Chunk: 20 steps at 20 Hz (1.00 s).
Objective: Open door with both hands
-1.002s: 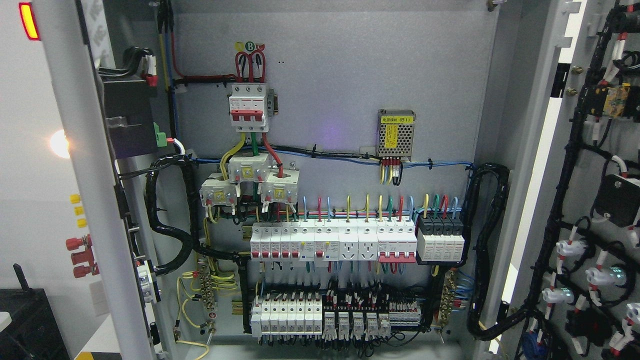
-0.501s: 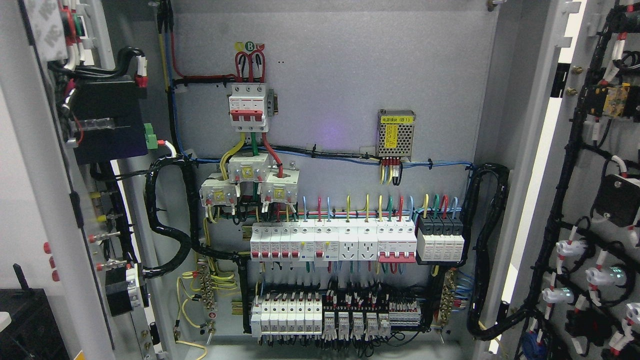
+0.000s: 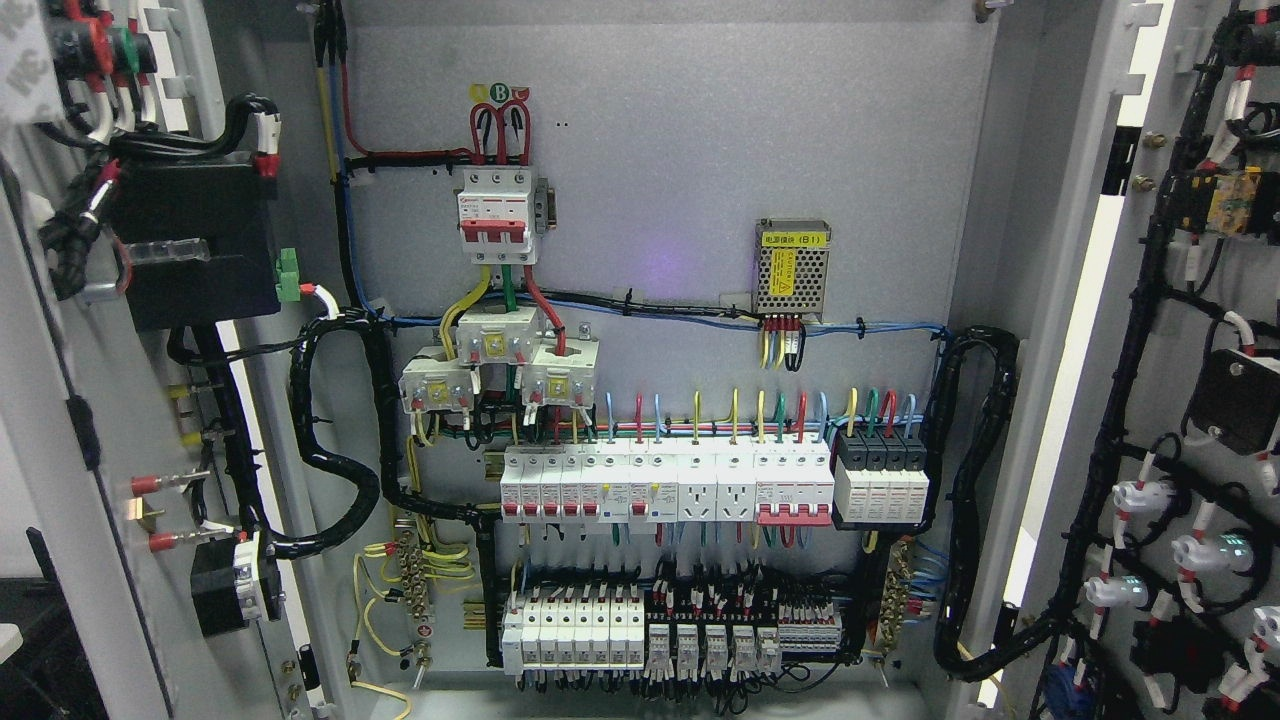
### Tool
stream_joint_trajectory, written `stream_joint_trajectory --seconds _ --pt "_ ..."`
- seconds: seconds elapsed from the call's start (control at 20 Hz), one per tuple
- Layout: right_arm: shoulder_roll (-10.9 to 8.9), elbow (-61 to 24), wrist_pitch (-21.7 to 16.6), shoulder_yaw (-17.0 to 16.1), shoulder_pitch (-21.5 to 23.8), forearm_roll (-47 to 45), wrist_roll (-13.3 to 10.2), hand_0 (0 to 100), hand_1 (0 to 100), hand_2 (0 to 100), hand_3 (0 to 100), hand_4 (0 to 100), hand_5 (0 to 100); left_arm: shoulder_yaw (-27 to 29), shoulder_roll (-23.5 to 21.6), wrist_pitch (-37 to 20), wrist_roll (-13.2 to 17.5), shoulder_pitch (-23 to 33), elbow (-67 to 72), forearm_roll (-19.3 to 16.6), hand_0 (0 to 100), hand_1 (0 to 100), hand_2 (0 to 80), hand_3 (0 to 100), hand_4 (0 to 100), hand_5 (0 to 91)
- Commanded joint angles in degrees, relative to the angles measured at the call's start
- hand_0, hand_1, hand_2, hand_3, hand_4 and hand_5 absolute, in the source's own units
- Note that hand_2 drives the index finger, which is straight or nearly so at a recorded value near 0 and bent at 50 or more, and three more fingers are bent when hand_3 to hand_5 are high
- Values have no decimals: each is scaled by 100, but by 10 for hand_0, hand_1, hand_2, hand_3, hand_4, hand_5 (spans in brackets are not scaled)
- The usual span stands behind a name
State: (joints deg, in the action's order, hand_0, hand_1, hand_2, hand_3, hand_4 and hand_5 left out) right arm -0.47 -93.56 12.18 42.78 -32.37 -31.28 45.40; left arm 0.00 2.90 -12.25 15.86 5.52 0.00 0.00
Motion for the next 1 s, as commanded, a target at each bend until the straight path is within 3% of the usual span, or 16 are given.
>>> stream_joint_trajectory --seconds 0.0,0.55,0.7,0.95 --pt "170 4 4 125 -33 183 -49 386 0 0 0 0 0 97 0 3 4 2 35 -97 0 0 0 0 0 0" --pt "425 4 13 248 -112 377 -66 386 0 0 0 0 0 97 0 3 4 2 35 -88 0 0 0 0 0 0" --pt "521 4 223 248 -182 377 -75 386 0 0 0 0 0 97 0 3 4 -7 35 -97 0 0 0 0 0 0" --pt "583 13 241 318 -235 377 -171 386 0 0 0 0 0 97 0 3 -4 2 35 -97 0 0 0 0 0 0"
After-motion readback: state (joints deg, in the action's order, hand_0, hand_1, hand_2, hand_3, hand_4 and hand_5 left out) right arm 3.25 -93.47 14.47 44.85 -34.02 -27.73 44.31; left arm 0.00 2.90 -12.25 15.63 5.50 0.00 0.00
